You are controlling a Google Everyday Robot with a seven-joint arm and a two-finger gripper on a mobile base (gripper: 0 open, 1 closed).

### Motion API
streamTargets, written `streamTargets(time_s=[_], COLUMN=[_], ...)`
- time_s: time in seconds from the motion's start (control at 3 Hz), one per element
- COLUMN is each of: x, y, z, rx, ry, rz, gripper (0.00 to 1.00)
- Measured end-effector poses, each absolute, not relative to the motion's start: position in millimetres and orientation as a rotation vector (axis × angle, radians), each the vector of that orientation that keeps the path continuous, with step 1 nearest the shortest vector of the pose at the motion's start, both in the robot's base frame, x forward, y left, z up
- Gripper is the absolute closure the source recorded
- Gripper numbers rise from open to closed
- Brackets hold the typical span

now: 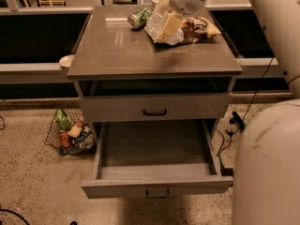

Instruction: Place blue plastic bottle into middle drawer

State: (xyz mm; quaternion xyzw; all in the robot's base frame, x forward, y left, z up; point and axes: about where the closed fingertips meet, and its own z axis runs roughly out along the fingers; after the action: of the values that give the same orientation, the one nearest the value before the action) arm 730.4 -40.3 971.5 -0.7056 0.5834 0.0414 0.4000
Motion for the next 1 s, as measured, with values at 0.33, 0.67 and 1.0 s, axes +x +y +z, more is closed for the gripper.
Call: streamTargets(time_s=[0.33, 0.67, 1.0], x=[684.5, 684.5, 671.9], y=[-24.4, -24.4, -16.5], z=[987.6, 987.7, 1001.0], rx=[-1.823, -1.823, -1.844], ry=[1.516, 1.516, 1.482], rz=[0.146, 0.146, 0.141], gripper=[1.00, 1.00, 1.00])
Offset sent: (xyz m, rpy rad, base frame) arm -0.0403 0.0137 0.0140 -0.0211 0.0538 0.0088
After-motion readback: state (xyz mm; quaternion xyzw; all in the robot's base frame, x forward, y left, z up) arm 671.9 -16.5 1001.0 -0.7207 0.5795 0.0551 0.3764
